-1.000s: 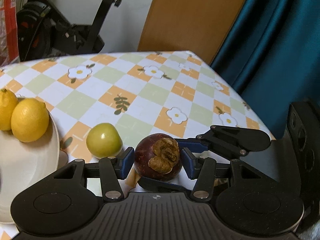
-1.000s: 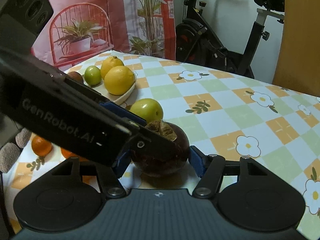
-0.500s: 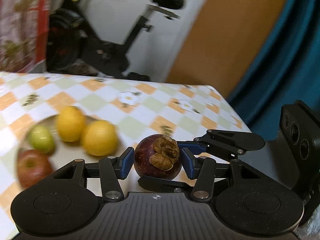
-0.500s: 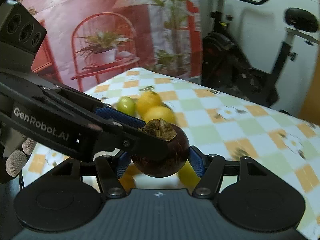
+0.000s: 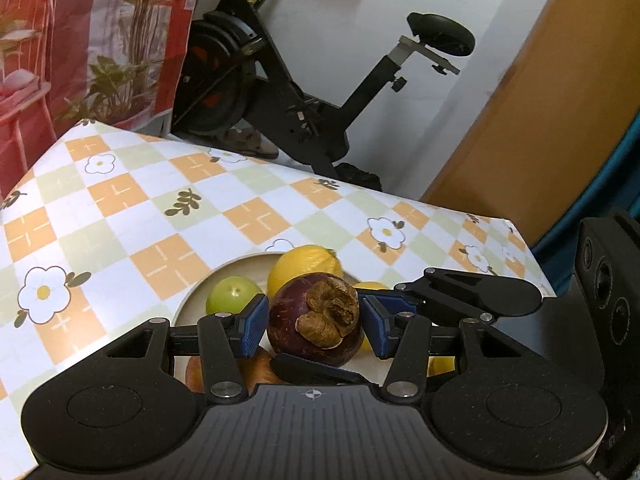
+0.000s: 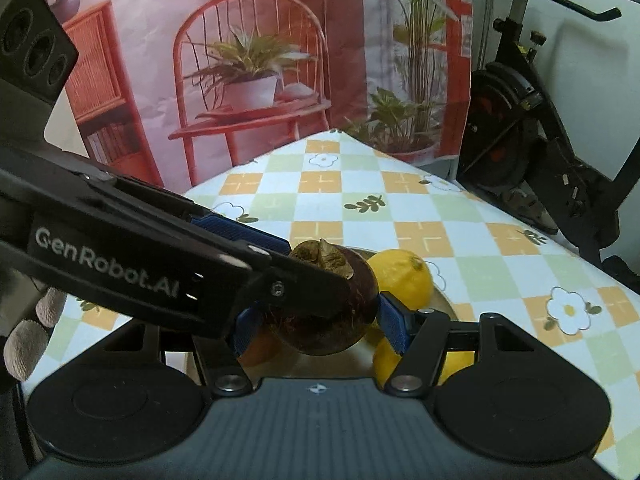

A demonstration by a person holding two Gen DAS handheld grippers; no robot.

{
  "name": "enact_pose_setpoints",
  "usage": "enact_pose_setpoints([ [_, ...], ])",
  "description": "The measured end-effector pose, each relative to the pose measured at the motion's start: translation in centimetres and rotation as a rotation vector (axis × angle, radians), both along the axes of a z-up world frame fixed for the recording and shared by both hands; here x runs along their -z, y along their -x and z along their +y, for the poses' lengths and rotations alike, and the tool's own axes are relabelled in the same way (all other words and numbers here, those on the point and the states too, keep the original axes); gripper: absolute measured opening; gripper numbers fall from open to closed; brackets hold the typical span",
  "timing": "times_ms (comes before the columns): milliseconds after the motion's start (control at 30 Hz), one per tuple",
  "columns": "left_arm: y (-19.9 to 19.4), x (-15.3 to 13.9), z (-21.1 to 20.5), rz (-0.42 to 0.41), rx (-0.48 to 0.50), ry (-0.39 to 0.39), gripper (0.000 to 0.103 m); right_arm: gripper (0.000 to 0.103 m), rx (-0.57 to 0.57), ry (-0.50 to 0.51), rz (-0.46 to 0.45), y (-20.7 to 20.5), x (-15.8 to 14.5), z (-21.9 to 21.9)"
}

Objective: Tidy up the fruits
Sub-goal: 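Carry the mangosteen over the plate beside the lemons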

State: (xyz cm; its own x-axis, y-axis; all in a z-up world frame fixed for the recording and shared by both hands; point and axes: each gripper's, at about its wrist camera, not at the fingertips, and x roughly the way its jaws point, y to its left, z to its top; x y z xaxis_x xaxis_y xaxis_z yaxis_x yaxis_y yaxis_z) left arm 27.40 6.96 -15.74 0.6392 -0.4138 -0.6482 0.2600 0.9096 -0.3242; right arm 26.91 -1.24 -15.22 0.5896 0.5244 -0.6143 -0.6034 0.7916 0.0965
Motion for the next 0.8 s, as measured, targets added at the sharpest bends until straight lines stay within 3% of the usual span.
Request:
enact_pose_setpoints([
  [367,0.1,1.0,-0.4,-0.018,0.017,-0.033,0.055,0.065,0.062,-0.044,0.041,-1.1,0.9,-0.6],
  [800,0.5,1.7,-0.3,0.009,0.021,-0.043,0.055,0.064,0.012,0.075,-0.033,0.1,1.3,0.8],
])
